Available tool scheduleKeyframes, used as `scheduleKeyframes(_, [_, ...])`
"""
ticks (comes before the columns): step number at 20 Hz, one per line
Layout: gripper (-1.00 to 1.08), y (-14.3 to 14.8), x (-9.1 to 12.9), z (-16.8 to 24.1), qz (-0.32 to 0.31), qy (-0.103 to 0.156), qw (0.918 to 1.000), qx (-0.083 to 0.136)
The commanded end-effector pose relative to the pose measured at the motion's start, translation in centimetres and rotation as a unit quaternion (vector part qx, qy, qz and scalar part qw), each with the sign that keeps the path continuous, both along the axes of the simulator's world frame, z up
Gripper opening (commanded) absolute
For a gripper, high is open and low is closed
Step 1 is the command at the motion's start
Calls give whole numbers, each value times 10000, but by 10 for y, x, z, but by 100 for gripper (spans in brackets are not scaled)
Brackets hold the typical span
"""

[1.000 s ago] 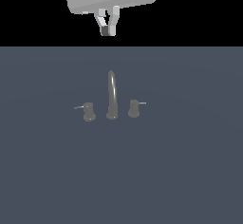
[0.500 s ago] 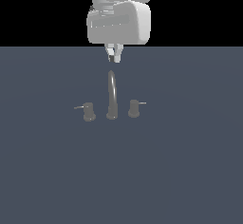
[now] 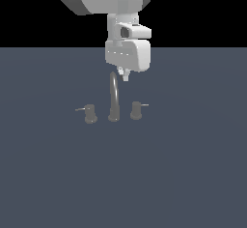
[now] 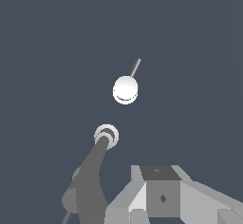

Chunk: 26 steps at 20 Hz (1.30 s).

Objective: Turn on the faucet by rotating a designated handle.

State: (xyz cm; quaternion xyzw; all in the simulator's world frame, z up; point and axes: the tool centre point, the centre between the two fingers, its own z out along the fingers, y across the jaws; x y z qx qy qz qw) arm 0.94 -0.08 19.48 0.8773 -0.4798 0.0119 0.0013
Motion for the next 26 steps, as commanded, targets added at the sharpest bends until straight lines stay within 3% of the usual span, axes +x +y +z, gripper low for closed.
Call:
scheduleKeyframes(1, [-100,-7,13,-17,-262,11,9997,4])
scheduleKeyframes(14, [-100,-54,72,-99,-1543,61,9880,45])
scheduleKeyframes(26, [-100,-77,93,-131,-2070,81,9783,83])
